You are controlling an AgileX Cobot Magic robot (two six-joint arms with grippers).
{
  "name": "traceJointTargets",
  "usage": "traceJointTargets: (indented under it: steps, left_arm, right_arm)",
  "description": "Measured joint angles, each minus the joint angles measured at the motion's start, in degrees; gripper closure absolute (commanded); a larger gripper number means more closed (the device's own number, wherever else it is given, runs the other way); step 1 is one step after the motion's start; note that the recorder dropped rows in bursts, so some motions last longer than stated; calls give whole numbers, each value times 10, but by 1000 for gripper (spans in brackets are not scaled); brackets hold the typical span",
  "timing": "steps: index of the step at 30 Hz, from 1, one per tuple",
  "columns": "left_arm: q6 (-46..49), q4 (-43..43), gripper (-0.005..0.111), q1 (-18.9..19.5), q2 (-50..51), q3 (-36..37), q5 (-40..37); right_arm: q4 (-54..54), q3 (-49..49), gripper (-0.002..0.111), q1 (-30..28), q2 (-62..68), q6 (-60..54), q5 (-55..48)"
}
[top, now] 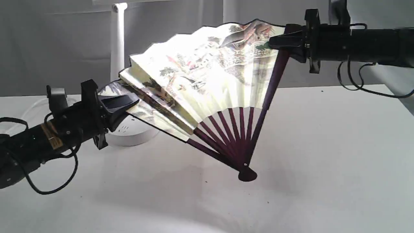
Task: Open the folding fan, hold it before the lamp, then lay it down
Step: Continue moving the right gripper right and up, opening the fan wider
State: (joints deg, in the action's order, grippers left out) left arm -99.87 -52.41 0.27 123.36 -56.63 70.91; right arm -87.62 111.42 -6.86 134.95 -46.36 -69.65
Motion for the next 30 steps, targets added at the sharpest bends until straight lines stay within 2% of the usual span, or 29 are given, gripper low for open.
traceJointTargets:
  steps: [18,30]
  left_arm:
    - [-3,-1,107,0,0,44,12]
    - [2,27,107,0,0,82,26]
  right_arm:
    - [12,-4,108,-46,2,16,-9]
    - [18,-4,108,-69,2,33,-14]
